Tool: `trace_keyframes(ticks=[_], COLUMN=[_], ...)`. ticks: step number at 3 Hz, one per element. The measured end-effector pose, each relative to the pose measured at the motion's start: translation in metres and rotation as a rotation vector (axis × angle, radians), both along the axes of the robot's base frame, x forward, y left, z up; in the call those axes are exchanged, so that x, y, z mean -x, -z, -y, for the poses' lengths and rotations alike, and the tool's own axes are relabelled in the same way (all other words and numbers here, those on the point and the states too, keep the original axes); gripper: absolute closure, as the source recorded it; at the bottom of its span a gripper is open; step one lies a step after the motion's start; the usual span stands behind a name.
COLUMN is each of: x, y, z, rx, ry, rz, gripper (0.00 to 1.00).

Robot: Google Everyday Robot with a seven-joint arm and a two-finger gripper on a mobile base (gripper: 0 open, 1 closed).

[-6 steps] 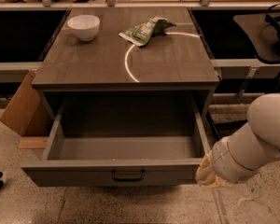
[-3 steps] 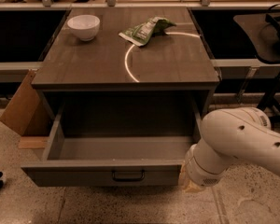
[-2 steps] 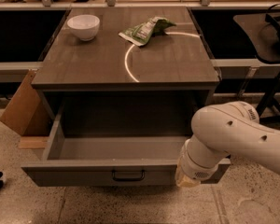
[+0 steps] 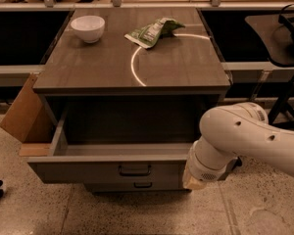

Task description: Close top drawer

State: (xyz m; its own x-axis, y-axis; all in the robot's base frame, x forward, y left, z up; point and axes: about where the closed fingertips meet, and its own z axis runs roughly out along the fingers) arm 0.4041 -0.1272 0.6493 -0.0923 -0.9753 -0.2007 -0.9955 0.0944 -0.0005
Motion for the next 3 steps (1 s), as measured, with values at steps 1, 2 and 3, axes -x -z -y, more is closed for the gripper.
trace_keyframes(ticks=[1, 2, 3], x=[-0.025, -0.041, -0.068], y=[0.001, 0.002, 0.004], z=[-0.003, -0.005, -0.011], rx=[-0.015, -0.027, -0.045], ry=[0.0, 0.01, 0.046], rz=[0.047, 0.076, 0.132], gripper=[1.0, 1.0, 1.0])
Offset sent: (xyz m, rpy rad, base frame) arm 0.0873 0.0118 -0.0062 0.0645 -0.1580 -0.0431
